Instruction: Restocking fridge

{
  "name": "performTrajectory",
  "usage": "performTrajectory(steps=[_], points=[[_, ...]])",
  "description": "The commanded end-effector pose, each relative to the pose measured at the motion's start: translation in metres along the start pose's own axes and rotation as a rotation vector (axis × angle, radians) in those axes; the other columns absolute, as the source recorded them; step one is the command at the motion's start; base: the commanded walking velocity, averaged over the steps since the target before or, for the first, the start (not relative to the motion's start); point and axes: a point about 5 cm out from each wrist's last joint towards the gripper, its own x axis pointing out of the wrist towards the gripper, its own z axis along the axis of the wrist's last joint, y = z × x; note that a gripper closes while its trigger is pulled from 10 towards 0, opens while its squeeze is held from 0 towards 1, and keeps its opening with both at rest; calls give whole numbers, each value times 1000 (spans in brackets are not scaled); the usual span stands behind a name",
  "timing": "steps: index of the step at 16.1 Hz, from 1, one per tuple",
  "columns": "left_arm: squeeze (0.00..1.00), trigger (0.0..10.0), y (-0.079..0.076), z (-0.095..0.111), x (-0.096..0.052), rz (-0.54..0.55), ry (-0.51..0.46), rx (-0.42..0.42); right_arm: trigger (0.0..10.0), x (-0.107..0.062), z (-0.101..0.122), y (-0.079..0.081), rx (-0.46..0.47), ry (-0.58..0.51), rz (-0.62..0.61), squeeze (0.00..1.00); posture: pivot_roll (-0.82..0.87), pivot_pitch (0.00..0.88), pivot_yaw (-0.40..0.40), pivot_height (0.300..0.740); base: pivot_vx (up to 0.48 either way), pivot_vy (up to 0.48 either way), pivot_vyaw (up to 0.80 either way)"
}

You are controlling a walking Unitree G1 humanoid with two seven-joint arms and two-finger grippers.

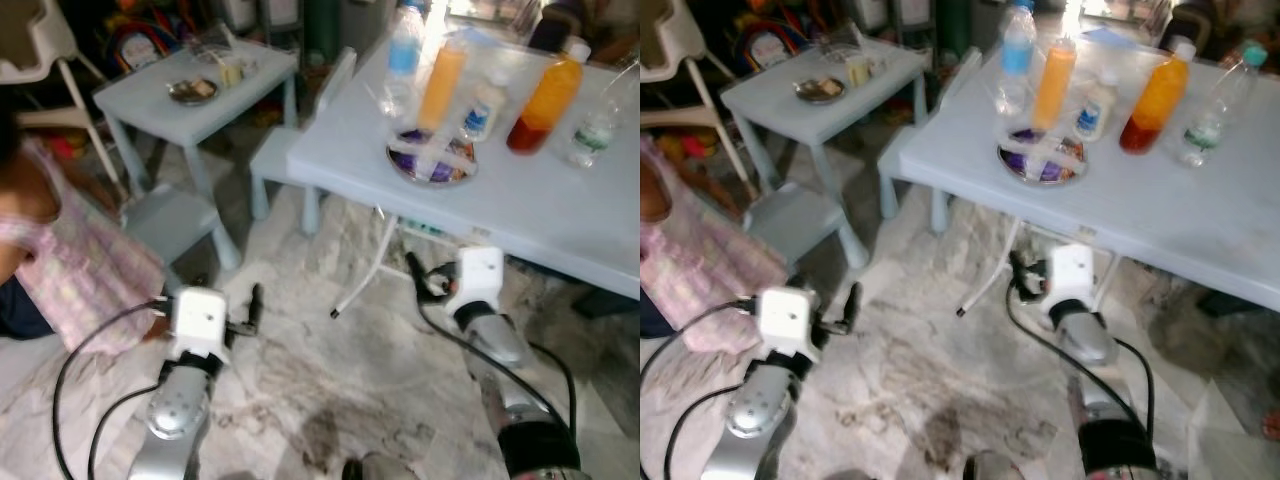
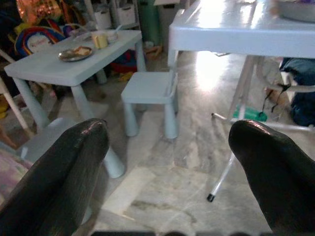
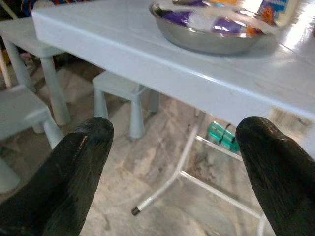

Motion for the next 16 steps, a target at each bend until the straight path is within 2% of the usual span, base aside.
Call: performTrajectory(steps=[1,7,14,16], points=[[0,10000,10,-1,-3,27,1,18,10000,5,8,13,6,-27,41,0,38,106,-16,740,405,255,0],[0,10000,6,-1,-4,16,2,12,10000,6,7,13,6,-25,46,0,40,105,-17,740,441,0,-800],[0,10000,4,0,-1,10,-9,4,10000,6,9,16,3,-38,54,0,35,99,-18,740,403,36,0],[0,10000,4,3,0,18,-30,-8,10000,7,11,19,11,-48,63,0,35,99,-18,740,0,0,0]])
